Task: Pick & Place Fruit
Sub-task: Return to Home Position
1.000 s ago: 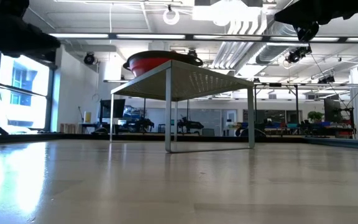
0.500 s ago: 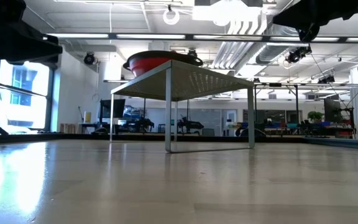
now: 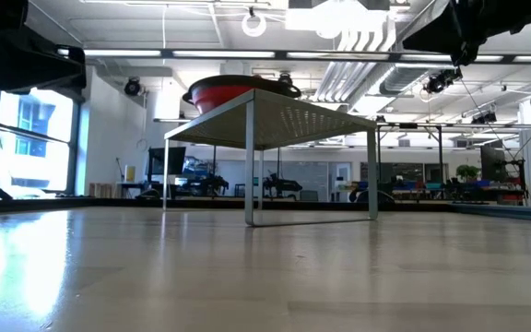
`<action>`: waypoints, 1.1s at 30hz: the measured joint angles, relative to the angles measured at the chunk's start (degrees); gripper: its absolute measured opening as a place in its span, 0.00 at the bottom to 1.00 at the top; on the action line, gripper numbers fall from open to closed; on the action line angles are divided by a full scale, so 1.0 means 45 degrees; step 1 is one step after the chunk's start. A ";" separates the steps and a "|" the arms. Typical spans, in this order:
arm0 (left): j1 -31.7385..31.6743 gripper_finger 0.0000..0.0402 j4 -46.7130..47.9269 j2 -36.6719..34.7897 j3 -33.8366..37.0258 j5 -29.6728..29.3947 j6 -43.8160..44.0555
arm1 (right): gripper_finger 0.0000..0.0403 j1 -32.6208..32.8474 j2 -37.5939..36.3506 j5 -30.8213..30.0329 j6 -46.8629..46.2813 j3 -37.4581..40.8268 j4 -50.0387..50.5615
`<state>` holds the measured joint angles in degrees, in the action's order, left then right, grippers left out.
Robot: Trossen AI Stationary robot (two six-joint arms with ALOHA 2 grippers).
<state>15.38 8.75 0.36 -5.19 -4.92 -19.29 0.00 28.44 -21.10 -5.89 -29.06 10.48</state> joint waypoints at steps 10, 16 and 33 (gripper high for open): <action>0.0000 0.00 -0.0339 -0.0005 0.0000 -0.0027 0.1253 | 0.01 0.0003 0.0070 0.0067 -0.0631 0.0000 -0.0019; 0.0000 0.00 -0.0288 0.0000 0.0000 -0.0036 0.1300 | 0.01 -0.0002 -0.0161 0.1935 -0.1067 0.0000 0.0101; 0.0000 0.00 -0.0288 0.0000 0.0000 -0.0042 0.3777 | 0.01 -0.0002 -0.3229 0.2477 -0.0592 -0.0005 0.1643</action>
<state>15.38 7.45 0.36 -5.19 -5.10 -2.29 -0.01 13.91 -9.96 -8.56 -29.08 17.87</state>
